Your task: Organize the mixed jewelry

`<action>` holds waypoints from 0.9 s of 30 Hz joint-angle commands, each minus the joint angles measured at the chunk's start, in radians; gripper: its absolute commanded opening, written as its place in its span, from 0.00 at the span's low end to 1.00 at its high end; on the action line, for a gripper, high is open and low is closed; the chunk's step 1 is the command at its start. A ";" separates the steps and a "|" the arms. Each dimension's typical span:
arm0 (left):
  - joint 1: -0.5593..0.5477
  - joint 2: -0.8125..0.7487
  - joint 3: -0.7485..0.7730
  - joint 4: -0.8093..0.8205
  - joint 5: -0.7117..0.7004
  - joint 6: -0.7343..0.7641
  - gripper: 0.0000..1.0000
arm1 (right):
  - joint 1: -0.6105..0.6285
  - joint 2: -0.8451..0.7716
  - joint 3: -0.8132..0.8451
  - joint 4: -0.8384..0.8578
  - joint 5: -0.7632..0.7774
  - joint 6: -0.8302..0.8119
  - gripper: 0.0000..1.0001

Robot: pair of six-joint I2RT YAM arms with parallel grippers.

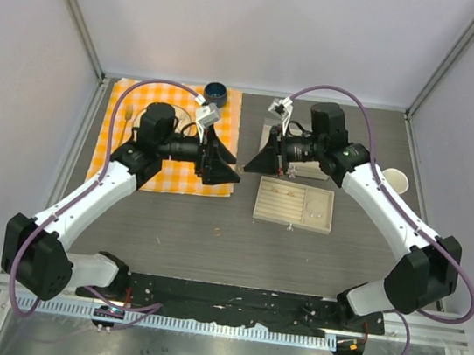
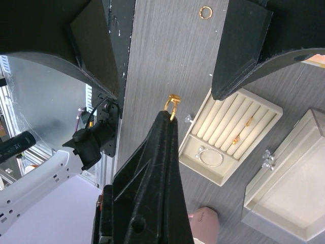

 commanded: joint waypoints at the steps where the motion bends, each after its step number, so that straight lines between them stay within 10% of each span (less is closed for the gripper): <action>1: 0.005 0.004 0.021 0.056 0.073 0.001 0.75 | 0.010 -0.069 0.001 0.054 -0.061 0.036 0.01; 8: 0.005 0.029 0.032 0.090 0.108 -0.068 0.51 | 0.011 -0.078 -0.025 0.107 -0.071 0.070 0.01; 27: 0.005 0.018 0.005 0.158 0.114 -0.125 0.27 | 0.011 -0.078 -0.050 0.144 -0.044 0.087 0.01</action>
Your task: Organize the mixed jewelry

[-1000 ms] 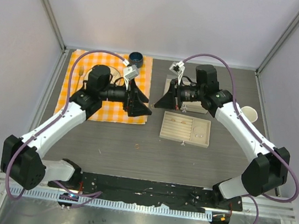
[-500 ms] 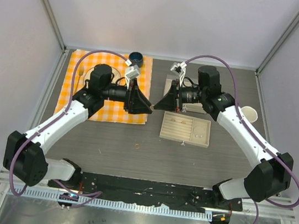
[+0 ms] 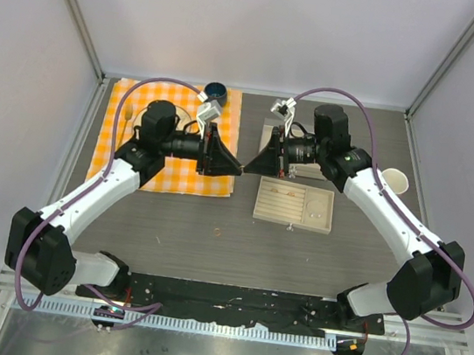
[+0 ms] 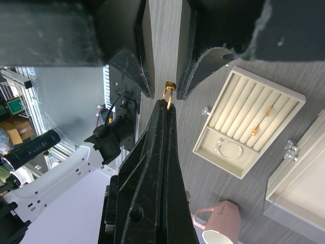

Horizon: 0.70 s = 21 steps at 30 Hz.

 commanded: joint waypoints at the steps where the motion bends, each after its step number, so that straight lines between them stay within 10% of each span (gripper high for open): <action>1: 0.004 -0.020 0.003 0.053 0.022 -0.016 0.26 | 0.004 -0.036 0.000 0.053 0.000 0.011 0.01; 21: 0.004 -0.036 -0.004 0.054 -0.018 -0.027 0.00 | 0.004 -0.057 -0.028 0.076 0.043 0.008 0.12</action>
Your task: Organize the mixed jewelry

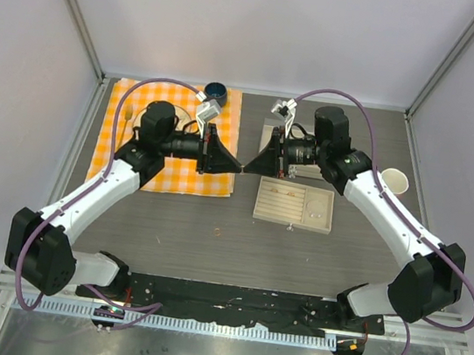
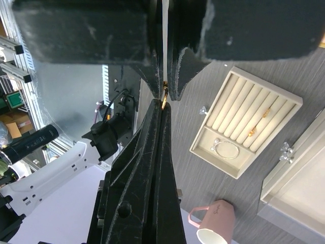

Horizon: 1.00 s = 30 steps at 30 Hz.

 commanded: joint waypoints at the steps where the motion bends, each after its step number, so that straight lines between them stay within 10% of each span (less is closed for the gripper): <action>1: 0.001 -0.030 0.014 0.008 -0.007 0.008 0.00 | 0.004 -0.042 -0.002 0.019 0.044 -0.025 0.16; 14: 0.000 -0.003 0.138 -0.275 -0.093 0.242 0.00 | -0.017 -0.116 -0.008 -0.090 0.183 -0.122 0.46; 30: -0.301 0.375 0.640 -0.899 -0.641 0.824 0.00 | -0.192 -0.307 -0.039 -0.136 0.774 -0.113 0.48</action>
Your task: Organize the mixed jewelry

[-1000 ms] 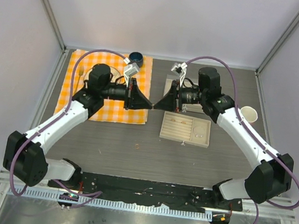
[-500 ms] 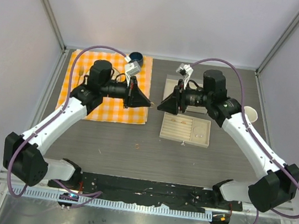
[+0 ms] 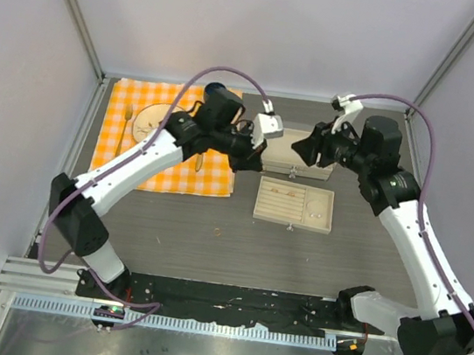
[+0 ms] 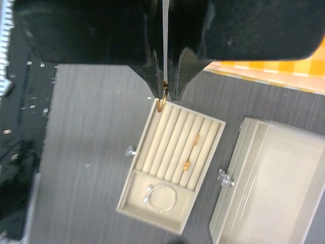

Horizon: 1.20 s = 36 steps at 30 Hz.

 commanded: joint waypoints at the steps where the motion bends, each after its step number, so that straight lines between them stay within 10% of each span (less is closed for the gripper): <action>1: -0.071 0.106 0.094 -0.178 -0.241 0.197 0.00 | -0.046 -0.078 -0.016 0.002 0.270 0.013 0.48; 11: -0.195 0.348 0.258 -0.220 -0.419 0.365 0.00 | -0.199 -0.164 -0.065 -0.021 0.560 0.058 0.48; 36: -0.279 0.658 0.483 -0.234 -0.454 0.576 0.00 | -0.360 -0.173 -0.168 -0.056 0.507 0.051 0.45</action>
